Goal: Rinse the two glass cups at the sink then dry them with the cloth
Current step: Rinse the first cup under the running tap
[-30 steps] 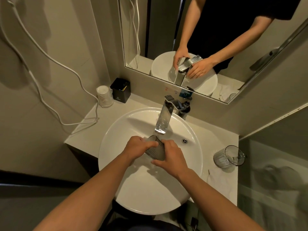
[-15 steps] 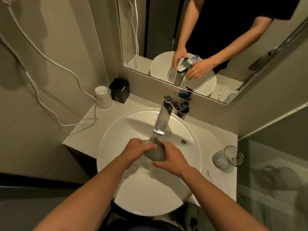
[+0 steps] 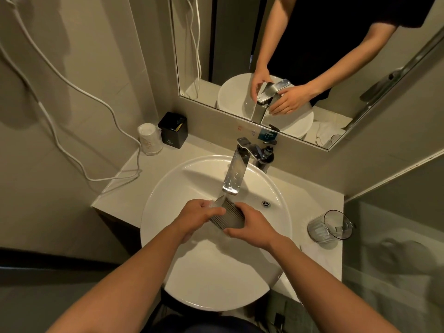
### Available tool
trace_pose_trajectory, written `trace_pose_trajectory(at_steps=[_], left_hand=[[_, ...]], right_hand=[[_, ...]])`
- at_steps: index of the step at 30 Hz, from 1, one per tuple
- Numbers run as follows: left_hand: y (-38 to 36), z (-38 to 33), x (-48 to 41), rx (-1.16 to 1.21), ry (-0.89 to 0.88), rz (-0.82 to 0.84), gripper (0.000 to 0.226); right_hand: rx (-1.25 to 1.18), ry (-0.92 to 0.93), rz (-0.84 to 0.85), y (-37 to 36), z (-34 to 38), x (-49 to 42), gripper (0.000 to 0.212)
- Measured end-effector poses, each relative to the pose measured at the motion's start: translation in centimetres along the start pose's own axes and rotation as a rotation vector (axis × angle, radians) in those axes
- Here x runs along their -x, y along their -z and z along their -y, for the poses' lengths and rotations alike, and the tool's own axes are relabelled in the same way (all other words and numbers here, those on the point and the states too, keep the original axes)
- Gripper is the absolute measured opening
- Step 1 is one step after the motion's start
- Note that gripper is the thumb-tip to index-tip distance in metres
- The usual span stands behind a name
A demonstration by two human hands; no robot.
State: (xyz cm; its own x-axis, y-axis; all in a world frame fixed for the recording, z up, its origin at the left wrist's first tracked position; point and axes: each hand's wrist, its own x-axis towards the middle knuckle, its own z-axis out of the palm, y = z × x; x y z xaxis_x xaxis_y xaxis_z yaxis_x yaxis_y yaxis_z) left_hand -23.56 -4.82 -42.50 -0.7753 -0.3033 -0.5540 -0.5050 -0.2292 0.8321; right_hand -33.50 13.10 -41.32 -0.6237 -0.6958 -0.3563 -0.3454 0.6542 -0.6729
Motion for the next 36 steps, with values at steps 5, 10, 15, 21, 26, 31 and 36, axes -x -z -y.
trace_pose_trajectory(at_steps=[5, 10, 15, 21, 26, 31, 36], left_hand=[[-0.2, 0.7, -0.3, 0.021, 0.013, -0.078, 0.064], [-0.2, 0.5, -0.3, 0.018, 0.030, 0.029, 0.031], [0.6, 0.2, -0.1, 0.018, 0.007, 0.133, 0.030], [0.3, 0.6, -0.3, 0.056, 0.012, 0.030, 0.065], [-0.1, 0.4, -0.3, 0.077, 0.041, 0.023, 0.057], [0.4, 0.2, -0.5, 0.068, 0.029, 0.115, 0.044], [0.7, 0.2, -0.6, 0.042, 0.006, 0.149, 0.052]], right_hand=[[0.086, 0.049, -0.009, -0.4, 0.3, 0.2, 0.098], [0.075, 0.030, -0.010, -0.6, 0.4, 0.0, 0.082], [-0.018, -0.004, 0.032, 0.3, 0.3, -0.2, 0.074], [-0.088, 0.004, 0.065, 0.5, 0.4, -0.1, 0.081], [0.031, 0.029, -0.002, -0.4, 0.1, 0.0, 0.093], [-0.029, -0.027, -0.036, -0.5, -0.1, -0.2, 0.080], [-0.076, -0.058, 0.046, 0.3, -0.1, -0.1, 0.071]])
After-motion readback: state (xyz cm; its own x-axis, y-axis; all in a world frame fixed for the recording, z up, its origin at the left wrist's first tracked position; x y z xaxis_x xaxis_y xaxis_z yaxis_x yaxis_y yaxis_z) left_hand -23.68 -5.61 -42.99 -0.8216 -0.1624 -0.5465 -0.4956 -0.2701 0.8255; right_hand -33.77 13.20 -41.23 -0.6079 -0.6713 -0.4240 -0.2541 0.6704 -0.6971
